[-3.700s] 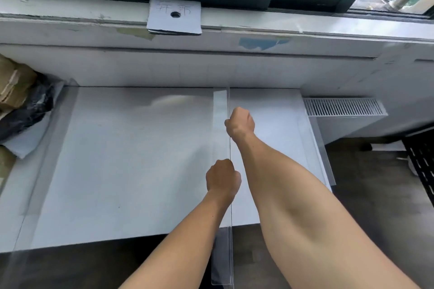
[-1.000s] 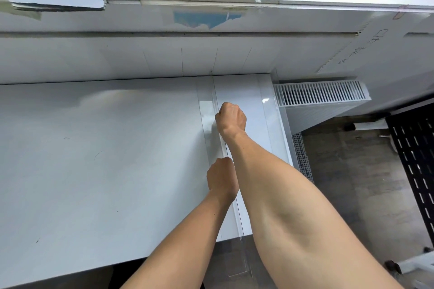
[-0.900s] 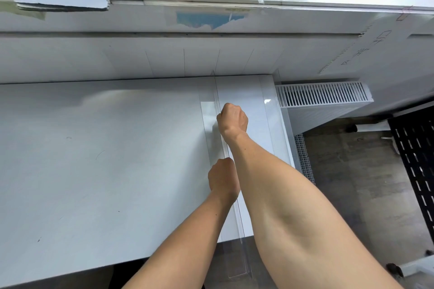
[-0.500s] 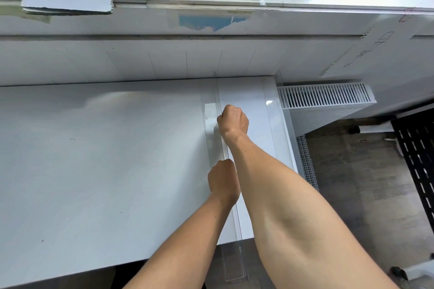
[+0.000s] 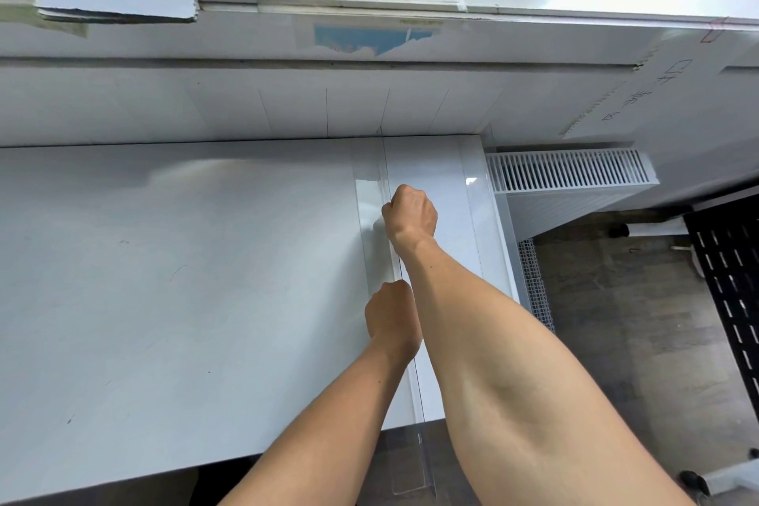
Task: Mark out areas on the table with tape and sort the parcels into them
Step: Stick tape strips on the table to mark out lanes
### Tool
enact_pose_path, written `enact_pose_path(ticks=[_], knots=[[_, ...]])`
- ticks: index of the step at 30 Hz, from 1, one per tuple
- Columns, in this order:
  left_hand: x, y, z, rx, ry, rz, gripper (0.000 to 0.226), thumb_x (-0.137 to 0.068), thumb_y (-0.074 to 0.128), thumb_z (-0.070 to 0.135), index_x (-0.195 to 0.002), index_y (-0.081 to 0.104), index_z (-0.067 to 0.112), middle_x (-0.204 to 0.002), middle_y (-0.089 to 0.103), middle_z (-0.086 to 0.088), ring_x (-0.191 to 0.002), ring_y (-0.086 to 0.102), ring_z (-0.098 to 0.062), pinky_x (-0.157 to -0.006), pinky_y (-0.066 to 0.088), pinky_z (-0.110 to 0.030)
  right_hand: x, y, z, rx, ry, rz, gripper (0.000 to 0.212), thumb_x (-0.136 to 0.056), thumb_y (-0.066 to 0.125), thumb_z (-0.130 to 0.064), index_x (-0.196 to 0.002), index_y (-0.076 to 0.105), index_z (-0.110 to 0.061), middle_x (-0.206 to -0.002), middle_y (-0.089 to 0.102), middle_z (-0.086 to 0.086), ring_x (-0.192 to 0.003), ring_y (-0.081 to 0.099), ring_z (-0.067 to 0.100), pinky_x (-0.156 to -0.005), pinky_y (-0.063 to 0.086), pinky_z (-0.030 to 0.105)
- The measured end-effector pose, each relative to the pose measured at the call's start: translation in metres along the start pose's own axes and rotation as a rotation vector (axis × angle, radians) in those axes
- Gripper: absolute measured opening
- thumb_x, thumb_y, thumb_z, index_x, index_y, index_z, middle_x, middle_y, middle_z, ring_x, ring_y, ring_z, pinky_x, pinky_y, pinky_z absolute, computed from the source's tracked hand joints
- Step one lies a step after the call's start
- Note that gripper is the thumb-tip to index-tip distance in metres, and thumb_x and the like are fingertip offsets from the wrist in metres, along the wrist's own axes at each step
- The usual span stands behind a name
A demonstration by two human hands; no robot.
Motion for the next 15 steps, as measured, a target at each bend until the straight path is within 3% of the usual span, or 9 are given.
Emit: enact_pose_path(ticks=[3,9,12,15], knots=[[0.000,0.000,-0.002,0.001,-0.001,-0.002,0.032,-0.093,0.043,0.005,-0.065,0.038,0.018,-0.086,0.059,-0.005,-0.091,0.065,-0.028,-0.080,0.054,-0.036,0.000,0.000,0.001,-0.006,0.011,0.001,0.032,-0.086,0.048,0.001,-0.062,0.032,-0.013,-0.062,0.036,0.002,-0.066,0.042,0.028,-0.045,0.020,0.026],[-0.002,-0.002,-0.007,-0.039,0.007,-0.018,0.027,-0.092,0.047,0.006,-0.067,0.042,0.016,-0.087,0.061,-0.006,-0.091,0.066,-0.028,-0.078,0.053,-0.036,0.003,0.000,0.001,-0.079,0.065,-0.011,0.002,-0.091,0.049,-0.008,-0.091,0.050,-0.009,-0.085,0.055,0.007,-0.073,0.050,0.029,-0.061,0.034,0.029],[-0.004,-0.012,-0.010,-0.074,0.021,0.007,0.012,-0.092,0.049,0.013,-0.083,0.057,0.012,-0.092,0.068,-0.007,-0.089,0.067,-0.027,-0.077,0.053,-0.034,0.008,-0.002,-0.002,-0.106,0.099,-0.010,0.025,-0.094,0.049,-0.024,-0.111,0.052,-0.006,-0.104,0.062,0.010,-0.085,0.060,0.031,-0.065,0.037,0.032],[-0.007,-0.029,-0.017,-0.104,0.028,0.061,0.025,-0.096,0.044,0.026,-0.088,0.062,0.010,-0.093,0.069,-0.007,-0.087,0.066,-0.027,-0.071,0.049,-0.030,0.014,-0.006,-0.009,-0.086,0.102,0.024,0.034,-0.094,0.047,-0.032,-0.118,0.049,-0.007,-0.116,0.056,0.011,-0.101,0.058,0.031,-0.076,0.037,0.037]])
Point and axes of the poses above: each hand's wrist, its own x-axis away from the middle knuckle, its own y-axis out of the palm, z = x × y, the point moved 10 cm from there along -x, towards the middle knuckle
